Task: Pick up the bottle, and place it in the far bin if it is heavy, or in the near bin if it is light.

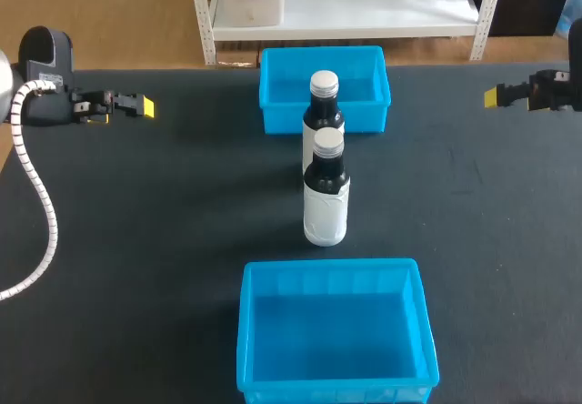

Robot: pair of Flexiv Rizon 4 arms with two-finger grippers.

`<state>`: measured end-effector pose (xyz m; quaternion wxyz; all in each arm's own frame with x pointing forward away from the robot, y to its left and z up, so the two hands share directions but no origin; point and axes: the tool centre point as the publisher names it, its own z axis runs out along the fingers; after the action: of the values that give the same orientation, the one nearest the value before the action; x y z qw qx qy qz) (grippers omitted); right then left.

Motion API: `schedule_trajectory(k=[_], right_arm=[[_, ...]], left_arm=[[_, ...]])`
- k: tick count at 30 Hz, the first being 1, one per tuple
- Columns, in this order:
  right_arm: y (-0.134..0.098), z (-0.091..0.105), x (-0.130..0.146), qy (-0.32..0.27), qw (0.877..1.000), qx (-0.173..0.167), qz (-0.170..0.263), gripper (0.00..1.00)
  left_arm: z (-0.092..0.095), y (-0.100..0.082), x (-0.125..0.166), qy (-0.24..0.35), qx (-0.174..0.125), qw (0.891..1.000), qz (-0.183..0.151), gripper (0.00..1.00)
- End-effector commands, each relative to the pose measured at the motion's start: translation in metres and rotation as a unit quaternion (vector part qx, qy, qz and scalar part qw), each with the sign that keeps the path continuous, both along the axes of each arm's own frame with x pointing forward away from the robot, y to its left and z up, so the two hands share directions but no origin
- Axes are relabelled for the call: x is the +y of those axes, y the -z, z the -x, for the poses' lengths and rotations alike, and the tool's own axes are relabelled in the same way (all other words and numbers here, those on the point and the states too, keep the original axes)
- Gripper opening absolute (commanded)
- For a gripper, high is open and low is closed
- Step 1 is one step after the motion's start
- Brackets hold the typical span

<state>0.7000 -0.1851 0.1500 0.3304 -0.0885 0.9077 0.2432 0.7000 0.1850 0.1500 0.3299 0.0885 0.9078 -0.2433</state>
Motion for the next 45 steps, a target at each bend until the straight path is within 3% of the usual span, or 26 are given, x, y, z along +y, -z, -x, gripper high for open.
schedule_trajectory(k=[1,20,26,32,35,42,45], right_arm=[[0.0,0.0,0.0,0.0,1.0,0.0,0.0,1.0],[0.0,0.0,0.0,0.0,1.0,0.0,0.0,1.0],[-0.007,0.006,0.002,-0.096,0.992,-0.078,0.039,1.0],[-0.013,0.011,-0.002,-0.213,0.968,-0.124,0.037,1.0],[-0.014,0.014,-0.006,-0.274,0.95,-0.149,0.024,1.0],[-0.015,0.023,-0.005,-0.43,0.886,-0.173,-0.013,1.0],[-0.015,0.025,-0.004,-0.466,0.867,-0.175,-0.03,1.0]], left_arm=[[0.0,0.0,0.0,0.0,0.0,1.0,0.0,1.0],[0.0,0.0,0.0,0.0,0.0,1.0,0.0,1.0],[0.0,0.0,0.0,0.0,0.0,1.0,0.0,1.0],[0.0,0.0,0.0,0.0,0.0,1.0,0.0,1.0],[0.0,0.0,0.0,0.0,0.0,1.0,0.0,1.0],[0.0,0.0,0.0,0.0,0.0,1.0,0.0,1.0],[0.0,0.0,0.0,0.0,0.0,1.0,0.0,1.0]])
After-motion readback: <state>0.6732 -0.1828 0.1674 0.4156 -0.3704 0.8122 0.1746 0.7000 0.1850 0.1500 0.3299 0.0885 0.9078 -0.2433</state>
